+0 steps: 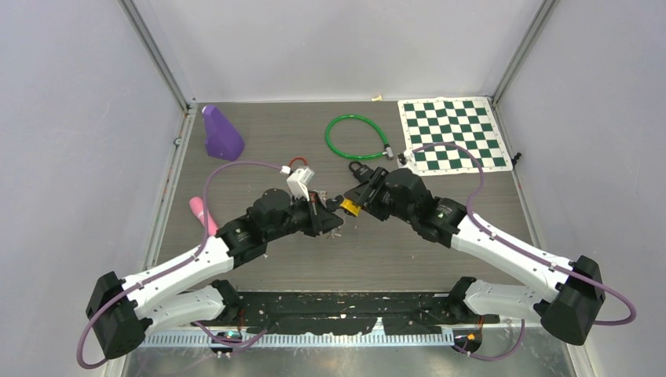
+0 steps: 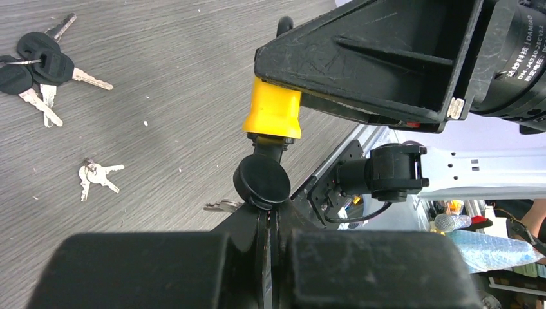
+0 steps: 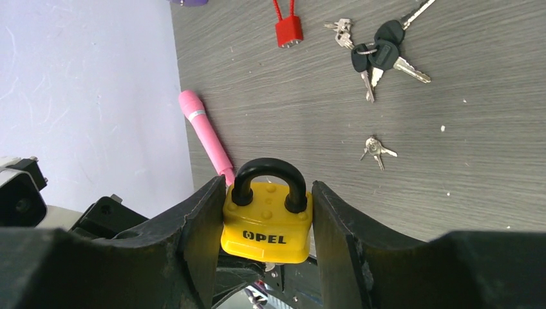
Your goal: Unlock with the key
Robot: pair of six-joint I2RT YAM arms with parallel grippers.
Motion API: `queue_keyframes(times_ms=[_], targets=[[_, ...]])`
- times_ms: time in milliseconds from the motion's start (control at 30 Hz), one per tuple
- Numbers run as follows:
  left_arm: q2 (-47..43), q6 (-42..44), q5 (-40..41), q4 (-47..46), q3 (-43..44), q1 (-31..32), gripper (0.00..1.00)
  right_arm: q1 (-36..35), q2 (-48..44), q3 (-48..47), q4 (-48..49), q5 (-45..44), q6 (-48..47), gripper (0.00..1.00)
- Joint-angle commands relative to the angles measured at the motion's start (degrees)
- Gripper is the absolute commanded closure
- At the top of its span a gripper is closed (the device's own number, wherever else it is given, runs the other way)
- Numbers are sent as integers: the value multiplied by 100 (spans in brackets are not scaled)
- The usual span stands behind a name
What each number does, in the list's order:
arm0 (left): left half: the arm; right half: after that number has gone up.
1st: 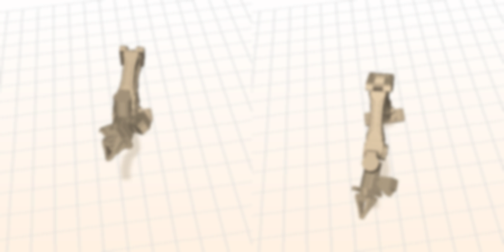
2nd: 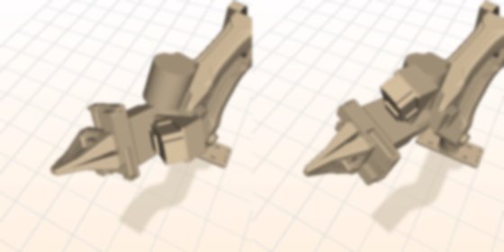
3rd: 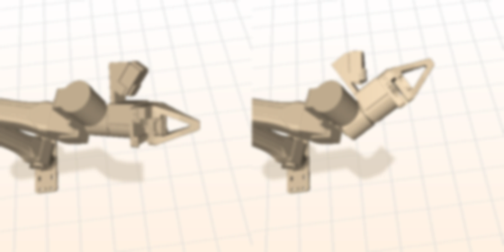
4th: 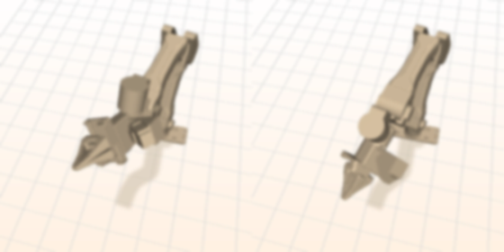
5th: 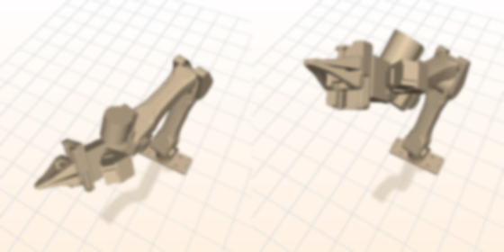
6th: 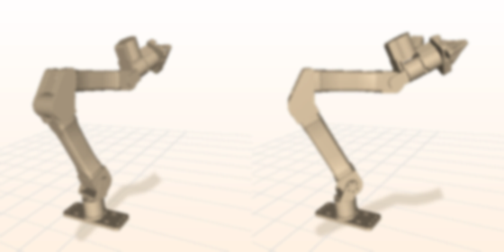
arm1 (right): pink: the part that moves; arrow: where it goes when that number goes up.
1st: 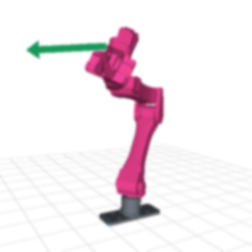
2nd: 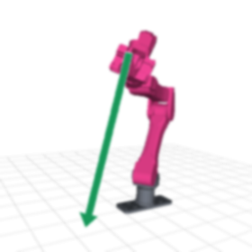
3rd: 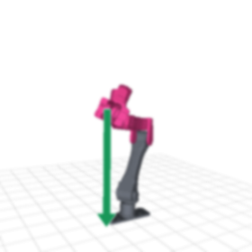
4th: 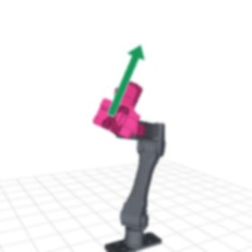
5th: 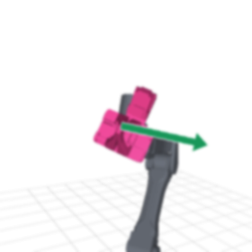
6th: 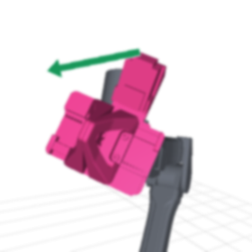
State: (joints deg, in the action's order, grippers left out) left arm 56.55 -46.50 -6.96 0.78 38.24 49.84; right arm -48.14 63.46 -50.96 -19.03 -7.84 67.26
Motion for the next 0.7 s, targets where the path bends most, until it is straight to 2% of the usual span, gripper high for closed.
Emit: queue_keyframes(times_ms=[0, 167, 500, 667], targets=[[-157, -22, 349, -897, 8, -165, 100, -233, -328, 137, 954, 571, -45, 95], [-403, -33, 821, -1426, -338, -186, 100, -313, -405, 609, 1894, 804, 227, 95], [-462, 202, 612, -2463, -773, -307, 100, -613, -590, 1240, 3432, 809, 235, 95], [-552, 255, 1126, -2455, -845, -308, 100, -726, -968, 1504, 3556, 184, 291, 95]])
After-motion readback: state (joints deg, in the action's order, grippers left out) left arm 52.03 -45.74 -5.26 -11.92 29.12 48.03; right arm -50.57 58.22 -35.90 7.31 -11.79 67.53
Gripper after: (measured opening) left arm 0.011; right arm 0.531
